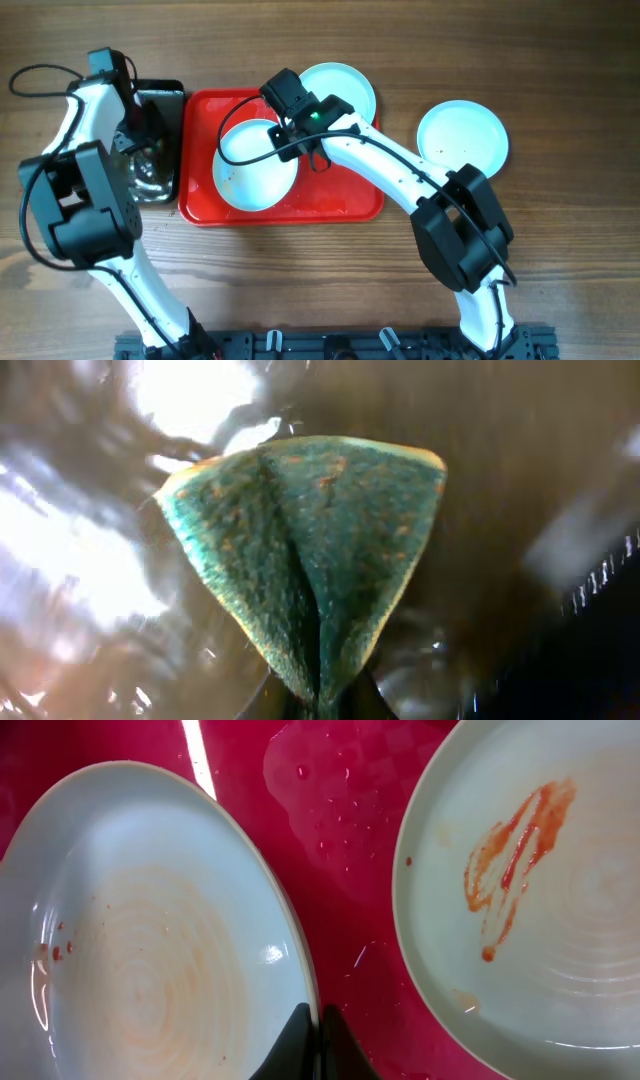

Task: Clean dirty plates on tray and stack at the side
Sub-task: 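Grip the upper plate with the right gripper and lift the sponge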

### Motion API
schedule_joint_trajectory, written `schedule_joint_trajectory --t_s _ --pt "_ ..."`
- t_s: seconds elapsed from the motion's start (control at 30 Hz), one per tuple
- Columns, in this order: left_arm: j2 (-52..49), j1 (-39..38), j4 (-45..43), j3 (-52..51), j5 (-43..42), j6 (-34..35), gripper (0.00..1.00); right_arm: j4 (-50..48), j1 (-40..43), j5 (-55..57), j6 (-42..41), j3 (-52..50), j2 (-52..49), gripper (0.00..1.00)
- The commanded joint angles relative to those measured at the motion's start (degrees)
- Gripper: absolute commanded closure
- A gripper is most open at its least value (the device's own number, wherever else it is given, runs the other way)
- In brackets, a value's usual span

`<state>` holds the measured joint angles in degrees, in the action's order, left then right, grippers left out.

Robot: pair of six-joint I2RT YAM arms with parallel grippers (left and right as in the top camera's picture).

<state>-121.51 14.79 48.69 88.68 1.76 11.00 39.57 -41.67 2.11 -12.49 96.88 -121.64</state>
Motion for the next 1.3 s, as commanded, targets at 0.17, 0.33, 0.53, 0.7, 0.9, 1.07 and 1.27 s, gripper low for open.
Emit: schedule_joint_trajectory --t_s 0.17,0.33,0.53,0.7,0.9,1.07,1.27 --pt "14.3 -4.3 11.2 2.6 -6.9 -0.3 0.96 -2.7 5.3 -16.3 -0.8 -0.2 -0.8 0.96" --pt "12.2 -14.0 9.1 -2.5 -13.1 2.2 0.96 -2.6 8.5 -15.2 -5.3 -0.2 -0.8 0.96" --pt "11.8 -23.1 -2.4 -13.5 -13.1 10.5 0.96 -1.4 8.5 -9.2 -8.6 -0.2 -1.5 0.96" --pt "11.8 -23.7 -10.0 -22.2 -13.7 10.6 0.96 -1.6 8.5 -9.1 -8.6 -0.2 -2.2 0.96" --pt "11.5 -23.7 -18.6 -27.4 -15.1 10.4 0.96 -1.4 8.2 -9.1 -8.5 -0.2 -2.3 0.96" --pt "11.7 -23.0 -16.6 -25.8 -11.9 10.4 0.96 -1.1 8.1 -9.2 -8.5 -0.2 -2.3 0.95" --pt "11.7 -20.9 -14.6 -25.5 -9.6 10.5 0.96 -0.4 8.1 -9.4 -8.6 -0.2 -3.7 0.6"
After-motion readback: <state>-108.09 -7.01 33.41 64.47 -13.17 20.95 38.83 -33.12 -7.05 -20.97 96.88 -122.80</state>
